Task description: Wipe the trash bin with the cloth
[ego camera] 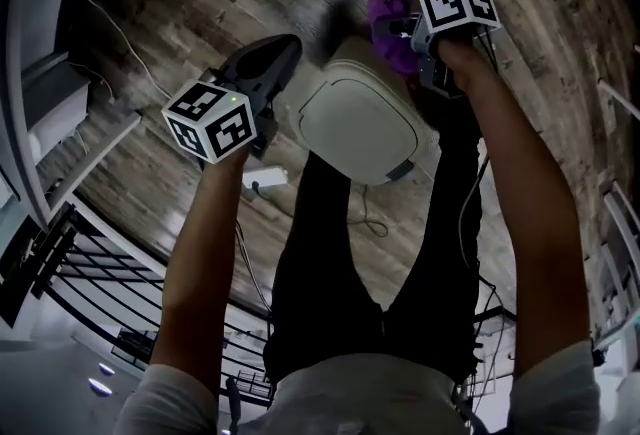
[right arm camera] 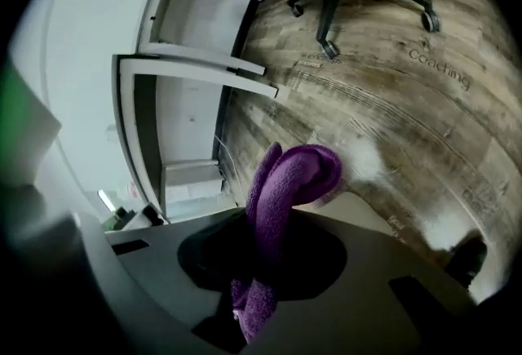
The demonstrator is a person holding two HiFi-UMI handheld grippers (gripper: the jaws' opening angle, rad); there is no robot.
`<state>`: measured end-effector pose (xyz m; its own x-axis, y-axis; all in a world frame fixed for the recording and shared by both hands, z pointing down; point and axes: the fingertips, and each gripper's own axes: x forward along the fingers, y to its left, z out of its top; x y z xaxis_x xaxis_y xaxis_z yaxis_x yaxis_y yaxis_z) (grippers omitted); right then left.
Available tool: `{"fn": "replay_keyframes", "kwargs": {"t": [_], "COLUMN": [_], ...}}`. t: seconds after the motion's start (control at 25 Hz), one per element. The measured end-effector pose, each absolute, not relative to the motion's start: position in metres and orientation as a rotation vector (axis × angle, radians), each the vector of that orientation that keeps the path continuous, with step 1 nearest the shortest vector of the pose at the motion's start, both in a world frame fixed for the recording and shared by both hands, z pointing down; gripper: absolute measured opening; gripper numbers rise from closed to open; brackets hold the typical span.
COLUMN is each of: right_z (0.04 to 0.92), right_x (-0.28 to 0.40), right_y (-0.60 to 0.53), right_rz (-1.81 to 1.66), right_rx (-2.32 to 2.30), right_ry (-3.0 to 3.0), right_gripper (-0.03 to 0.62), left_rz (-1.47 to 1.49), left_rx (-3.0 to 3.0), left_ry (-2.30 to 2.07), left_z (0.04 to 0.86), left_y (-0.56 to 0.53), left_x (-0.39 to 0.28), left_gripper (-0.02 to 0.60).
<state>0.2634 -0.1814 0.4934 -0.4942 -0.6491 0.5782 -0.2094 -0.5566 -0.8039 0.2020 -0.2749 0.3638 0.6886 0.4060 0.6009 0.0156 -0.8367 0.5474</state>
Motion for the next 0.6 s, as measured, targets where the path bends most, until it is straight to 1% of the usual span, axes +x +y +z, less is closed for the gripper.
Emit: {"fn": "replay_keyframes", "kwargs": {"t": [0.16,0.4,0.6], "right_z": [0.503,0.524,0.531], "right_x": [0.261,0.218,0.197], "right_y": [-0.228,-0.278,-0.311], "right_rz": [-2.089,-2.225,-2.275], "right_rx": [-1.341,-1.212,-1.075], "right_ry": [1.183,1.212,1.155], "right_gripper": [0.075,0.075,0.075], "left_rz": [1.032,1.072,1.086], "left_rx": [2.387,2.339,2.317], "left_ry": [0.399,0.395,0.392], "left_z": [0.378,0.401,0.415], "left_y": [-0.289,-0.307,-0.323], "left_x": [0.203,0.195,0.191], "left_gripper": [0.005,0.005,0.005]}}
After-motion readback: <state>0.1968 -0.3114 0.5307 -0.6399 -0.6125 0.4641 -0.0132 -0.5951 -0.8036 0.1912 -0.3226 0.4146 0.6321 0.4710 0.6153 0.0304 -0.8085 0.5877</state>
